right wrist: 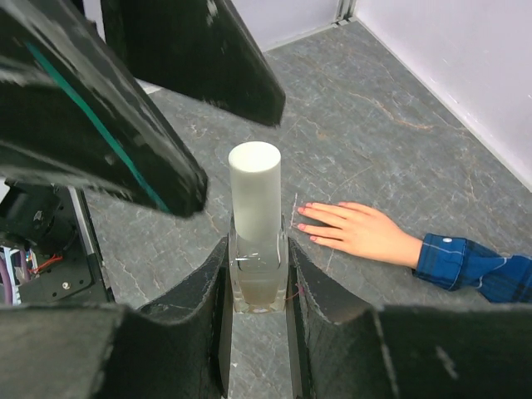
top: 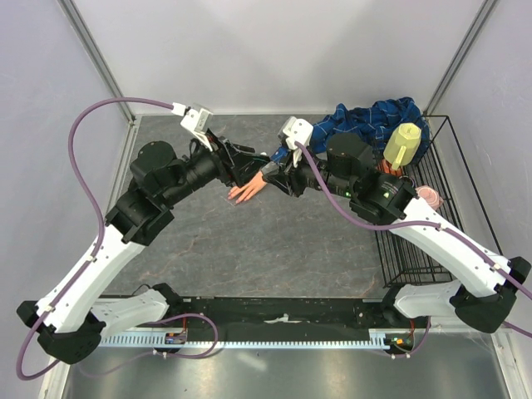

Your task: Paint the nails

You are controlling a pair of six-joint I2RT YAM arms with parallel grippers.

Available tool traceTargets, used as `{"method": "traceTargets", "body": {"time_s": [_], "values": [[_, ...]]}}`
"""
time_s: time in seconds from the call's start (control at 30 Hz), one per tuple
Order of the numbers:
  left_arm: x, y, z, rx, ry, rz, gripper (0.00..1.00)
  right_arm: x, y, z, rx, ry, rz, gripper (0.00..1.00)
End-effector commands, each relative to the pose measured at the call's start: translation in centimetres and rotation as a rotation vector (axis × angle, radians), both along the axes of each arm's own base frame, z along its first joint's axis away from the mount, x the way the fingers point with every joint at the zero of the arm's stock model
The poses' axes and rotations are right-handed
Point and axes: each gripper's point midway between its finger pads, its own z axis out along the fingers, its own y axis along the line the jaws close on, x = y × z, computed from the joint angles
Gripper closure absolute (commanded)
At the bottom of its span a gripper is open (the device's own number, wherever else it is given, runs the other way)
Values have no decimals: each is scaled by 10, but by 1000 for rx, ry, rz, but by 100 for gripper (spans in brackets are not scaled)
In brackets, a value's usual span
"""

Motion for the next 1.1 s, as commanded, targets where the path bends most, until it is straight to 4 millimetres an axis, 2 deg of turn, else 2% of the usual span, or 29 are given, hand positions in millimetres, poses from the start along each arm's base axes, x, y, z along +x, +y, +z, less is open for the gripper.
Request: {"method": "traceTargets", "body": {"time_s": [0.0, 0.13, 0.27, 0.4, 0.43, 0.5, 0.53, 0.57, 0.63, 0.67, 0.73, 0.77, 0.83, 0.87, 0.9, 0.93, 0.97, 1.0, 1.07], "values": [[-2, -12, 7, -10, -34, -46, 38, 4, -1, 31, 55, -56, -17, 100], [1, -13, 2, 7, -34, -36, 52, 1, -2, 34, 61, -61, -13, 100], [2, -16, 0, 15, -37, -45, 56, -1, -2, 36, 69, -59, -4, 100], [-3, -23, -3, 29, -42, -96, 66, -1, -2, 35, 69, -56, -5, 100], [-5, -24, -4, 35, -51, -111, 75, -2, -2, 37, 75, -58, -4, 100], [-15, -29, -3, 38, -73, -179, 85, -6, -1, 38, 86, -52, 15, 100], [-20, -31, -2, 49, -101, -213, 95, -8, -2, 40, 94, -52, 20, 100], [-34, -35, -3, 55, -127, -294, 98, -13, 1, 41, 102, -48, 51, 100], [-47, -37, 1, 74, -244, -372, 98, -27, 2, 42, 111, -54, 125, 100], [-67, -37, -5, 79, -295, -476, 98, -50, 9, 48, 139, -70, 259, 100], [-89, -35, 1, 69, -441, -576, 98, -73, 7, 50, 181, -73, 361, 100], [-115, -32, -4, 58, -494, -701, 98, -89, 6, 62, 227, -93, 440, 100], [-149, -24, 0, 23, -612, -876, 98, -107, 6, 69, 262, -102, 530, 100], [-159, -22, -5, 15, -620, -943, 98, -128, 2, 75, 292, -74, 629, 100], [-168, -19, -5, -2, -597, -1007, 98, -138, 1, 74, 309, -61, 679, 100], [-179, -15, -3, -9, -634, -1087, 98, -148, -1, 89, 364, -101, 737, 100], [-184, -13, -4, -11, -635, -1135, 98, -158, -3, 92, 383, -90, 798, 100], [-186, -14, -8, -13, -538, -1193, 98, -173, -7, 89, 390, -8, 873, 100], [-187, -13, -4, -18, -538, -1218, 98, -179, -10, 98, 421, -29, 914, 100]]}}
